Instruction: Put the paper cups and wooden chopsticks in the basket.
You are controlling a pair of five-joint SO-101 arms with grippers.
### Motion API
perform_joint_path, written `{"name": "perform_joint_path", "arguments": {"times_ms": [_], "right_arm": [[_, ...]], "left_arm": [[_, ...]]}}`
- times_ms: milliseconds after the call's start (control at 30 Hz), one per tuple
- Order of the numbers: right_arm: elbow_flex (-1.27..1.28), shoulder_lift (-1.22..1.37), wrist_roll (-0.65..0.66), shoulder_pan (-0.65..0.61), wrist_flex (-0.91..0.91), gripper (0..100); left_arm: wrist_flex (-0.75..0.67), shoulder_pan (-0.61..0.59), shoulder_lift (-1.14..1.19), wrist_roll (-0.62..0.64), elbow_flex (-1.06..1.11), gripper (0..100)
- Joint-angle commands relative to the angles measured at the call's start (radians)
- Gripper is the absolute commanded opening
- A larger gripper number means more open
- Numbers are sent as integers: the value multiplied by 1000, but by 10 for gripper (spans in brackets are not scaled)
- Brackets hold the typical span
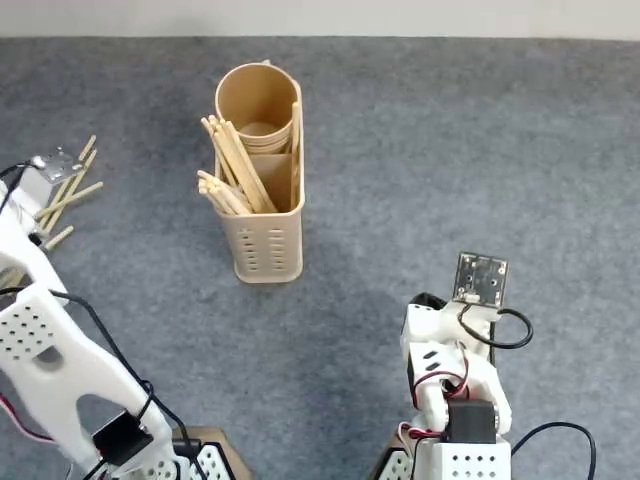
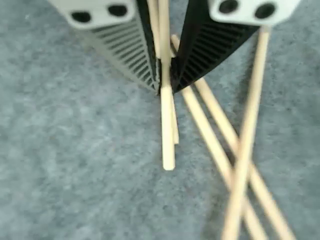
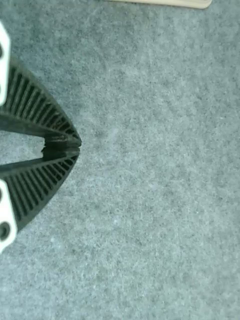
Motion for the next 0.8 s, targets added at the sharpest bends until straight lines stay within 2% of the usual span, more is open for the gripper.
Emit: {"name": "perform_joint_path", "arguments": {"times_ms": [0,67,267,433,767], "right_arm": [[160,-1,9,10,-2,5],[160,-1,9,10,-2,5],[160,-1,9,10,-2,5],[160,-1,9,10,-2,5],[160,-1,9,10,-2,5]], "left_arm": [[86,45,-21,-28,-4,5],[144,73,-31,-3,-45,5],[269,154,-151,183,-231,5],[278,242,-335,354,-263,5],[279,417,-688,813,-263,5]]}}
